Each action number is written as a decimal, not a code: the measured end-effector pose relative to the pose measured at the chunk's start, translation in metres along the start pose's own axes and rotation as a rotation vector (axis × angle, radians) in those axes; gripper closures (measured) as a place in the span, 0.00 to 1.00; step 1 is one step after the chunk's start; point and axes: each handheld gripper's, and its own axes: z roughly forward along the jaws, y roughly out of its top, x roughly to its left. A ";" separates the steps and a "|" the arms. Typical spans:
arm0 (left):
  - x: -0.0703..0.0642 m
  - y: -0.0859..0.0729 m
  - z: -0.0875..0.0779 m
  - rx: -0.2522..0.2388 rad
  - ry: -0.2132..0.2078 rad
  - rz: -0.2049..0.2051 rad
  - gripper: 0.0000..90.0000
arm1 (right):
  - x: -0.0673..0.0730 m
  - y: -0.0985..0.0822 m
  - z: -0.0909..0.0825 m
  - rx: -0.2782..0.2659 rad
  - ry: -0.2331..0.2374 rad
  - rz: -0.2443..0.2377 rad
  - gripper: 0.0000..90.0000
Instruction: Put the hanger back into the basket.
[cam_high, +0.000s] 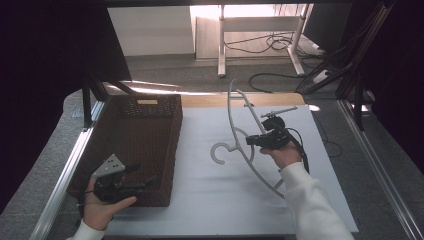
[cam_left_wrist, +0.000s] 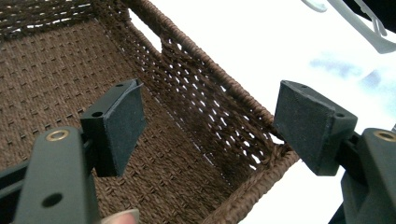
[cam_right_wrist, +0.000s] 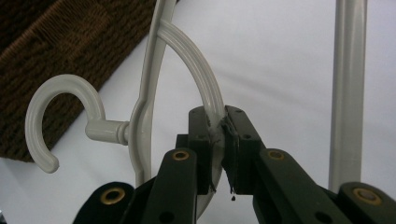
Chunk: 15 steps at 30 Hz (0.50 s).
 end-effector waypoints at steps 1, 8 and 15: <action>-0.001 0.000 0.000 0.000 -0.001 0.001 0.27 | 0.000 0.001 -0.002 -0.010 0.005 0.005 0.92; -0.008 0.005 0.008 0.010 -0.018 0.014 0.27 | 0.005 0.004 -0.007 -0.044 0.032 0.034 0.92; -0.021 0.012 0.022 0.032 -0.049 0.038 0.27 | 0.006 0.006 -0.006 -0.068 0.058 0.075 0.92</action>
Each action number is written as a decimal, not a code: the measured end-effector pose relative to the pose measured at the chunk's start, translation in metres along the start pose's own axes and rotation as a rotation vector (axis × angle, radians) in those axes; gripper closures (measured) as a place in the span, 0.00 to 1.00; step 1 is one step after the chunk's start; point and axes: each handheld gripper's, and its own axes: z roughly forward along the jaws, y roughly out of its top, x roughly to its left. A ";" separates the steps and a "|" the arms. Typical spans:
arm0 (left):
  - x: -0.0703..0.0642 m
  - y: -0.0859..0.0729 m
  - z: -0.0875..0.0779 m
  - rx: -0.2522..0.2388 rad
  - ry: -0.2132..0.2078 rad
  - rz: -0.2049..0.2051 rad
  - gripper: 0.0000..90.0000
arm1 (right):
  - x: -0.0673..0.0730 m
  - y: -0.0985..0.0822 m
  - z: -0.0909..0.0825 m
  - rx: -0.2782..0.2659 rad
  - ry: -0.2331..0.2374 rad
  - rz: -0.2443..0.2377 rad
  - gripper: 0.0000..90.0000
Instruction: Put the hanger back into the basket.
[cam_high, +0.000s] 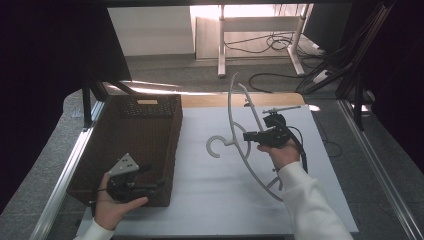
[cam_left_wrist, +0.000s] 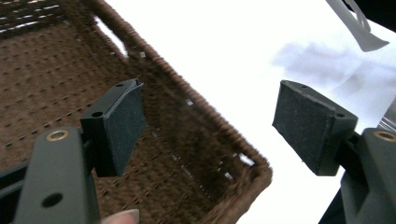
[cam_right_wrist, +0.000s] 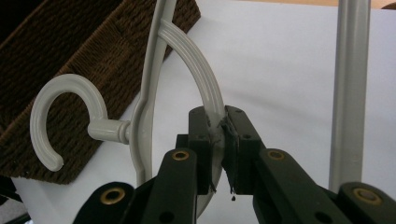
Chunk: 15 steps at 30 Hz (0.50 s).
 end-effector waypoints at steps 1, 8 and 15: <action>-0.002 0.002 0.002 0.002 -0.005 0.004 0.27 | 0.000 0.000 0.000 -0.005 0.002 0.003 0.92; -0.014 0.010 0.014 0.013 -0.037 0.027 0.27 | 0.001 0.002 -0.002 -0.037 0.022 0.030 0.92; -0.017 0.014 0.022 0.017 -0.056 0.017 0.27 | 0.001 0.002 0.001 -0.049 0.035 0.043 0.92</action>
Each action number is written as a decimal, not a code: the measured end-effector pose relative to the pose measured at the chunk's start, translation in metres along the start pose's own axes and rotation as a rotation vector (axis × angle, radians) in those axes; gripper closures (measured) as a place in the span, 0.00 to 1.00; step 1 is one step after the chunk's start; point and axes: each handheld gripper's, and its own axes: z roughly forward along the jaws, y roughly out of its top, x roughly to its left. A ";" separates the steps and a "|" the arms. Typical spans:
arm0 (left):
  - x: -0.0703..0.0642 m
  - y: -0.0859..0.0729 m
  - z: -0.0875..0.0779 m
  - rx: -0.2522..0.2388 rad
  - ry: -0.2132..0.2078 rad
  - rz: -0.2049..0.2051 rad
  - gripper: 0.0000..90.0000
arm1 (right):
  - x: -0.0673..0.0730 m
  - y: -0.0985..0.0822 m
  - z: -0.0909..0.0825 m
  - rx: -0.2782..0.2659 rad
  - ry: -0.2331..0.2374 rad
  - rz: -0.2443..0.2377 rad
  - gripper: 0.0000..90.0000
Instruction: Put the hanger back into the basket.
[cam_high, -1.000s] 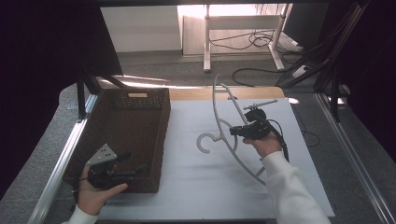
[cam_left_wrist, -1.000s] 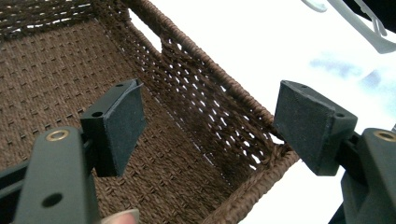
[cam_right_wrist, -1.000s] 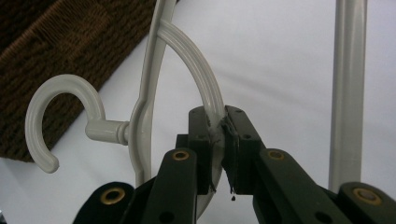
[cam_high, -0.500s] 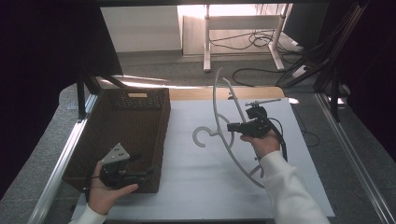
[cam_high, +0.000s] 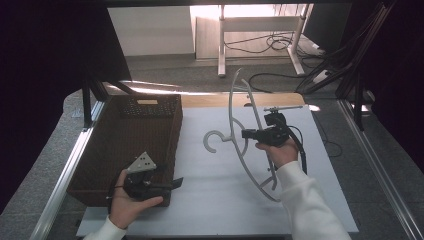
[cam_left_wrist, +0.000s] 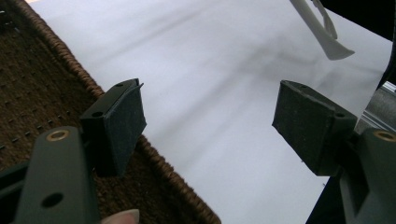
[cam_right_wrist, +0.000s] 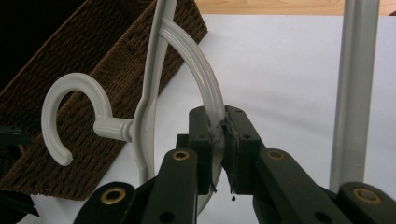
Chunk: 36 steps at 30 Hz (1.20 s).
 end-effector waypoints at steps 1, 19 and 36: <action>0.000 0.000 0.001 0.001 -0.001 0.000 0.27 | 0.000 0.000 0.000 0.000 0.002 0.001 0.92; -0.018 0.019 0.027 0.008 -0.020 0.010 0.28 | -0.003 -0.002 0.000 -0.049 0.056 0.043 0.93; -0.030 0.043 0.081 0.028 -0.112 -0.111 0.30 | -0.012 -0.003 -0.006 -0.103 0.105 0.085 0.95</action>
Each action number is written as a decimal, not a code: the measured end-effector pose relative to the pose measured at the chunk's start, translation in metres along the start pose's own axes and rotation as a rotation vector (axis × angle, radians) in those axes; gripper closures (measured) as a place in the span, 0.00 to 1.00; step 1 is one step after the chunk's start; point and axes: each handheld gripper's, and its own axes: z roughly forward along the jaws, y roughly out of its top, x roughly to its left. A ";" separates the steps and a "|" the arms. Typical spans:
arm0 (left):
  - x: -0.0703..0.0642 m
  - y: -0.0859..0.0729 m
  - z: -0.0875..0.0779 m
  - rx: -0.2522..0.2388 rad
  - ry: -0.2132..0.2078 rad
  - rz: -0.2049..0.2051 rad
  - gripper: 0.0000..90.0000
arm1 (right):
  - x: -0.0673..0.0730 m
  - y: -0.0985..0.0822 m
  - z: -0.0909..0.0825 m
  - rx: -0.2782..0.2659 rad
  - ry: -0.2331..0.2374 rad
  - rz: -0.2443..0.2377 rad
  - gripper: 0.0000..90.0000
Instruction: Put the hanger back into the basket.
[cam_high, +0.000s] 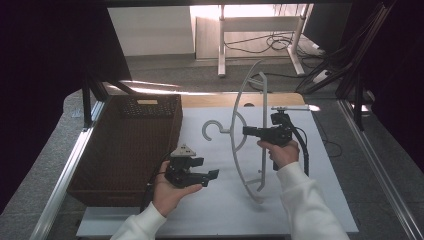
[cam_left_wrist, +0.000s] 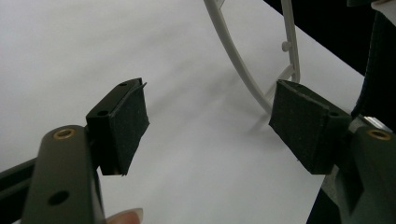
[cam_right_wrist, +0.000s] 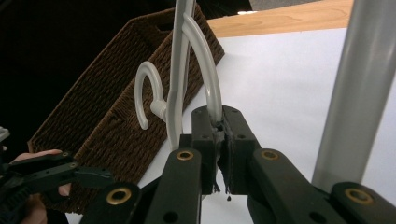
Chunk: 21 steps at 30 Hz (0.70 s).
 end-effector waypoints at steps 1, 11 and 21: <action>0.000 0.001 0.001 0.000 0.001 -0.001 0.30 | 0.000 0.000 -0.001 -0.002 0.003 0.002 0.95; -0.002 0.006 0.018 0.002 0.000 -0.003 0.32 | -0.001 -0.002 0.001 -0.011 0.019 0.016 0.95; -0.003 0.009 0.037 0.011 -0.006 -0.007 0.33 | -0.001 -0.002 0.004 -0.017 0.031 0.019 0.95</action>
